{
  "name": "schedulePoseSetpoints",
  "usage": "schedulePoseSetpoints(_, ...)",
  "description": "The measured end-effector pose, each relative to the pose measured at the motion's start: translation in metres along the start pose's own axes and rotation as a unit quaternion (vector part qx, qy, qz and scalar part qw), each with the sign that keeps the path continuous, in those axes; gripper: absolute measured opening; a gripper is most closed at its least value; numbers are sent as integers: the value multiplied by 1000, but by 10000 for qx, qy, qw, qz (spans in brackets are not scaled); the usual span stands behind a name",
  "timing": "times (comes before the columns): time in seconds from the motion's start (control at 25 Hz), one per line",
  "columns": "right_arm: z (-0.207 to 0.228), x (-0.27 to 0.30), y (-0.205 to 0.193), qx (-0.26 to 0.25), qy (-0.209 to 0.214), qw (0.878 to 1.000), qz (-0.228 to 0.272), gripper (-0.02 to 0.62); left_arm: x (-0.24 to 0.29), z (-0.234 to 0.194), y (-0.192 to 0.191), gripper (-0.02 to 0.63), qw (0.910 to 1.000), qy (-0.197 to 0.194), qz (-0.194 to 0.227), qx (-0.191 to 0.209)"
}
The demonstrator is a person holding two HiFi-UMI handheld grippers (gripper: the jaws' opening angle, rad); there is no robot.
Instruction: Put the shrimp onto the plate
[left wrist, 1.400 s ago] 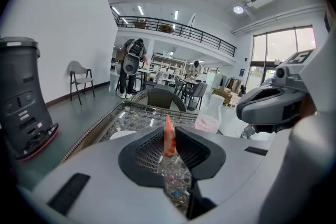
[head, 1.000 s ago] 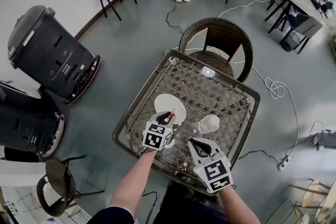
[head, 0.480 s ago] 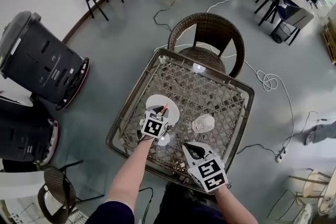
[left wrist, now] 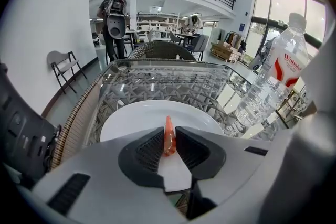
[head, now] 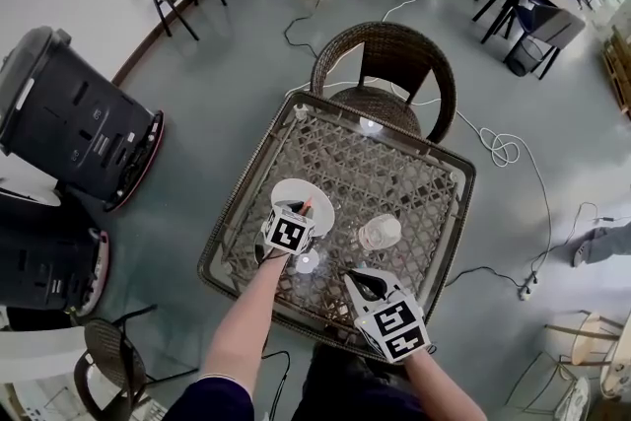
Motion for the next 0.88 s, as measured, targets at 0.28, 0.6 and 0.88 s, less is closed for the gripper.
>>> schedulePoseSetpoints(0.28,3,-5,3,1,-52,10000,43,5,0,1,0,77,9998,8,-170,50)
schedulePoseSetpoints(0.6,10,-17,-4,-17,-106,9999,50,5,0,2,-3,78,9997,53,-217,108)
schedulePoseSetpoints(0.88,8,-26,-1,-88,-5,9999,136,5,-22,5,4,104,9995,289,122,47)
Point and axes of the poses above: the fingertips, and each gripper's own axes: x forward along the fingers, z to its right, y out of its top, the point moved 2 cm from there along -x, backward along the fingers, and after that the axes turned 3 degrees about z, right-handed, at the moved point
